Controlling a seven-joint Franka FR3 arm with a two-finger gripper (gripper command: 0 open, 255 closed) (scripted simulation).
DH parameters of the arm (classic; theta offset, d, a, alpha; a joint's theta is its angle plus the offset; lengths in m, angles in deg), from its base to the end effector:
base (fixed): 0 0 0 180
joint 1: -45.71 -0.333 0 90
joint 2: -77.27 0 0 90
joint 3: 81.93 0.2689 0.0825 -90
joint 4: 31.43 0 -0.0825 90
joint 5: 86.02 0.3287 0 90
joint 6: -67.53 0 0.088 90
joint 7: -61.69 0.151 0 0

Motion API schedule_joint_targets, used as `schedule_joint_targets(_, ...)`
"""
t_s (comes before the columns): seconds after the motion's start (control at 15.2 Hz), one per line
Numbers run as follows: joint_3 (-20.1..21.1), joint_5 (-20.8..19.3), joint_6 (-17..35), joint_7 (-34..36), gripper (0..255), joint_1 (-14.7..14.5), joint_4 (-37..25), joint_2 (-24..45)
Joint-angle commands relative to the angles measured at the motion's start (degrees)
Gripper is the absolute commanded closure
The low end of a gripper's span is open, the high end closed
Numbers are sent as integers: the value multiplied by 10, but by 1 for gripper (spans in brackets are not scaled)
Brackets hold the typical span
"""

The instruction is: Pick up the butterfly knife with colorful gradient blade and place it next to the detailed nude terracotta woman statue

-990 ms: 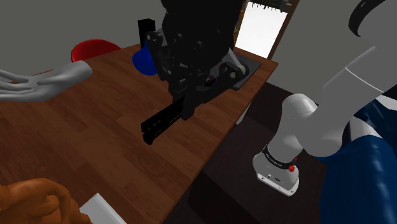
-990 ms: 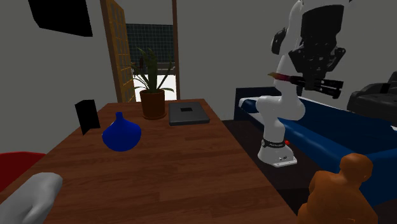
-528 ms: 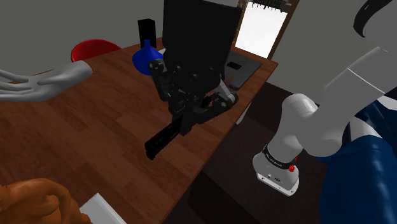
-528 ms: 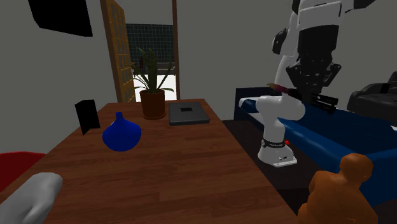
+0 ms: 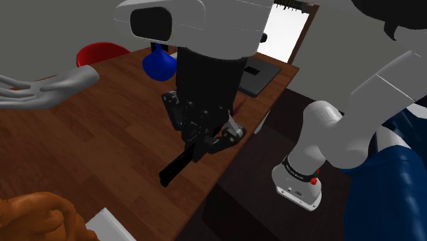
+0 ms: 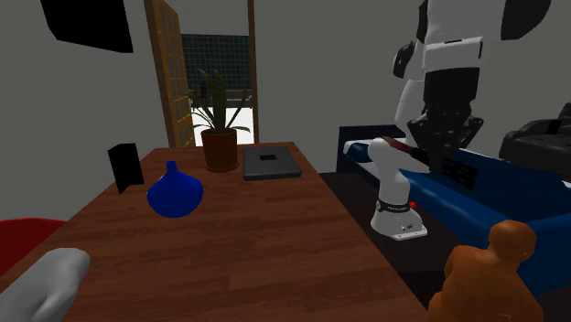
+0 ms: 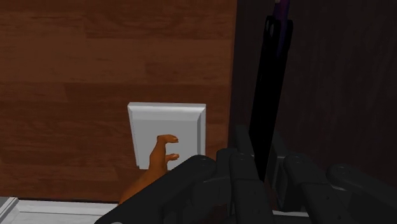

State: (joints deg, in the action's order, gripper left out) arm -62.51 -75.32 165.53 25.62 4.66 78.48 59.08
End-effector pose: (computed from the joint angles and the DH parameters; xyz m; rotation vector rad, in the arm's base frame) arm 0.1789 0.3972 0.5376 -2.0556 -2.2400 -0.1132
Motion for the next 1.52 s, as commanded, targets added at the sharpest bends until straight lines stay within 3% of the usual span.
schedule_joint_targets(0.0, 0, 2, 15, -2, 255, -1, 19, -4)
schedule_joint_targets(1.45, 14, 14, 184, -18, 255, -7, 185, 0)
